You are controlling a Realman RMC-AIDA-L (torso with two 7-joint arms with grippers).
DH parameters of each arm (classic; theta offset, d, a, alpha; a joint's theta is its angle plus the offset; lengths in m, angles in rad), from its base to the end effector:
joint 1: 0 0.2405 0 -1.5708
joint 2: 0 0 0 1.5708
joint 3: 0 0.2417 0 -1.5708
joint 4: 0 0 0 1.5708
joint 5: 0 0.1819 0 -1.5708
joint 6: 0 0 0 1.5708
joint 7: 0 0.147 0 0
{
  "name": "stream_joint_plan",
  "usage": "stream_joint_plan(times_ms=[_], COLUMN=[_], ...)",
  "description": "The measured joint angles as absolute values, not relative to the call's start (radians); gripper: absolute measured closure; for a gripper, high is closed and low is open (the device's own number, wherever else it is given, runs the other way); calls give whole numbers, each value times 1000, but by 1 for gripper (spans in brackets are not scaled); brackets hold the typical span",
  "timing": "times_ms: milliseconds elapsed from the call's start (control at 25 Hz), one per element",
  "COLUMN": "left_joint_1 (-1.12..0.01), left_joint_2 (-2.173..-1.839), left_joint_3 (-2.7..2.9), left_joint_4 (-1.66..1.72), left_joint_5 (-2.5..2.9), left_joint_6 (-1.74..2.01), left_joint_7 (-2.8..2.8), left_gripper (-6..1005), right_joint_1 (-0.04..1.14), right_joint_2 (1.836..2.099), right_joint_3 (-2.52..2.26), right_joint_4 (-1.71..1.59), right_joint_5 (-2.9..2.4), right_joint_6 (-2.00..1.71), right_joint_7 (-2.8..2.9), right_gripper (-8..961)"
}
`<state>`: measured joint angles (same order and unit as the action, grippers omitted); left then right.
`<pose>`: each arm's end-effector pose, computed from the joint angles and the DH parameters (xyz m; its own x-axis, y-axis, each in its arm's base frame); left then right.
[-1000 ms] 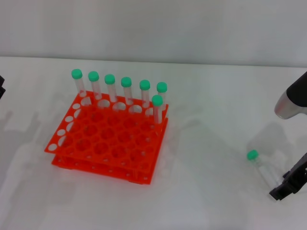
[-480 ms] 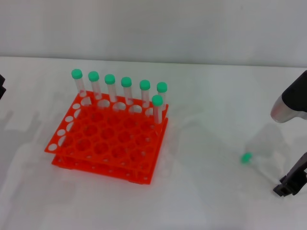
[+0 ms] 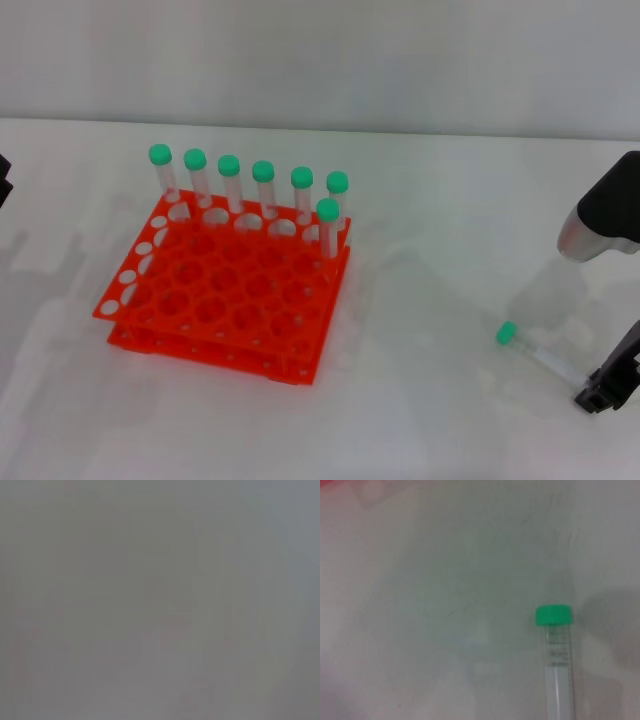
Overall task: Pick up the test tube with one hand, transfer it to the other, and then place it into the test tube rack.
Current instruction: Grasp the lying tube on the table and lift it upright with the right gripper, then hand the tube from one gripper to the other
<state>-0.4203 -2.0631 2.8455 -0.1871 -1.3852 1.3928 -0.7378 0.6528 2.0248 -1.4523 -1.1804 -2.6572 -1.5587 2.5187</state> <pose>-0.3319 0.2933 0.0744 0.4771 -0.1050 0.8726 0.8630 -0.1315 -0.4877 0.2121 0.3228 0.0028 0.6602 -0.6435 0.3873 -0.4821 -0.7585 -0.4384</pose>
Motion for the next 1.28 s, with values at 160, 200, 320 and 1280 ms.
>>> stream_joint_plan(times_ms=[160, 200, 320, 1280], left_joint_1=[-420, -420, -420, -586], left_joint_2=[-2063, -2063, -2063, -2012], left_joint_3=[2845, 2846, 2846, 2846], left_joint_4=[-187, -187, -187, -251], left_joint_5=[-1385, -1385, -1385, -959], left_joint_6=[1393, 1393, 1393, 1579], left_joint_7=[-738, -738, -738, -1004], left_gripper=[266, 267, 268, 283], right_joint_1=[654, 654, 654, 457], right_joint_2=[2025, 2025, 2024, 2011], right_joint_3=[-1465, -1466, -1466, -1276], right_joint_4=[-1183, -1185, -1189, -1387], right_joint_5=[-2658, -2657, -2657, -2129], right_joint_6=[-1555, -1555, -1554, -1289], right_joint_7=[2519, 2518, 2516, 2125], right_gripper=[713, 714, 728, 765])
